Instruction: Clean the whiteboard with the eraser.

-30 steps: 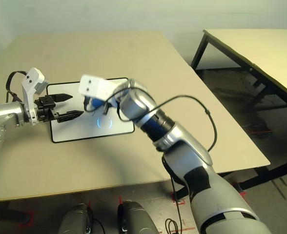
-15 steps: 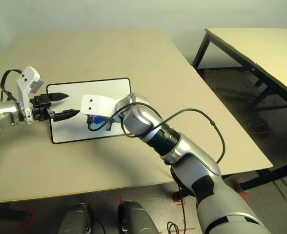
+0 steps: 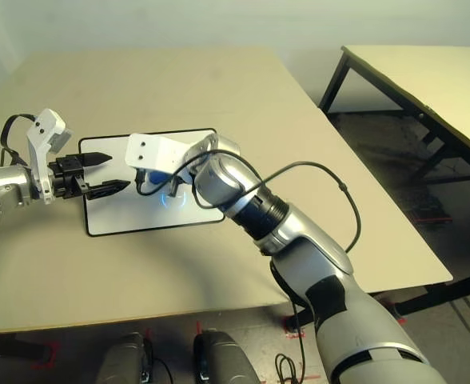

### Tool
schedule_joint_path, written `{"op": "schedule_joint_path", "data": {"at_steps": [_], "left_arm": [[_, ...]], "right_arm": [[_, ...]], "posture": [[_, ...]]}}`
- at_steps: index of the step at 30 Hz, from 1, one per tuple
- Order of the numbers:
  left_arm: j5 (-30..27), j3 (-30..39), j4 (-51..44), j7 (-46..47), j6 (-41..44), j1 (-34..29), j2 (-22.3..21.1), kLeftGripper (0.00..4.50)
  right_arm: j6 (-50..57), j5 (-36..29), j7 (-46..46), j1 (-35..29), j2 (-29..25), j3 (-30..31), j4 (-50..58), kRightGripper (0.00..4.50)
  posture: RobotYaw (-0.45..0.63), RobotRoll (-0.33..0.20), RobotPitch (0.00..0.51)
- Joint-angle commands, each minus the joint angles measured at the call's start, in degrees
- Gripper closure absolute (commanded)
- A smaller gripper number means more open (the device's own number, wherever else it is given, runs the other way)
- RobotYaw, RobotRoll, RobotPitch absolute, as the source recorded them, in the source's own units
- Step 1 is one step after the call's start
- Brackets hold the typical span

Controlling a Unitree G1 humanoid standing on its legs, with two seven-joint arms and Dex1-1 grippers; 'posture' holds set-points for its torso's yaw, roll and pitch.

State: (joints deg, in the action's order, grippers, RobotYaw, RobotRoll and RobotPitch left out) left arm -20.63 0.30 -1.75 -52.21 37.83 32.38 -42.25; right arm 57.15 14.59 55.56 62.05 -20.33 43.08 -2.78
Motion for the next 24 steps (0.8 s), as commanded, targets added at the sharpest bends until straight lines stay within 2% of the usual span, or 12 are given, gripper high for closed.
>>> {"op": "schedule_joint_path", "data": {"at_steps": [1,5,8,16,18,20,24], "left_arm": [[-0.1,-0.1,-0.5,-0.4,0.8,-0.1,-0.6,0.0],[-0.2,-0.1,-0.9,-0.4,1.2,-0.2,-0.7,0.0],[-0.2,-0.1,-1.1,-0.4,1.5,-0.2,-0.7,0.0],[-0.3,0.0,-1.5,-0.2,2.0,-0.2,-0.6,0.0],[-0.3,0.0,-1.4,-0.2,2.0,-0.2,-0.6,0.0],[-0.3,-0.2,-1.3,-0.2,1.9,-0.1,-0.4,0.0],[-0.2,-0.3,-1.2,-0.3,1.8,0.0,-0.4,0.0]], "right_arm": [[-1.1,0.2,-0.5,2.9,0.8,-0.8,-4.5,3.94],[-5.2,0.3,-3.9,7.4,2.7,-4.6,-14.7,3.94],[-7.1,0.4,-5.1,8.0,3.2,-5.6,-17.5,3.94],[-1.0,-0.4,-1.0,-2.5,-0.4,-1.3,-1.4,3.94],[2.7,-0.9,0.5,-2.9,-0.5,0.2,2.6,3.94],[4.5,-1.2,1.1,-2.1,-0.2,1.0,3.3,3.94],[1.7,-0.9,-0.5,0.7,1.3,-0.4,-3.9,3.94]], "posture": [[-0.01,0.0,0.083],[-0.01,0.0,0.085],[-0.01,0.0,0.085],[-0.01,0.0,0.087],[-0.01,0.0,0.087],[-0.01,0.0,0.086],[-0.01,0.0,0.087]]}}
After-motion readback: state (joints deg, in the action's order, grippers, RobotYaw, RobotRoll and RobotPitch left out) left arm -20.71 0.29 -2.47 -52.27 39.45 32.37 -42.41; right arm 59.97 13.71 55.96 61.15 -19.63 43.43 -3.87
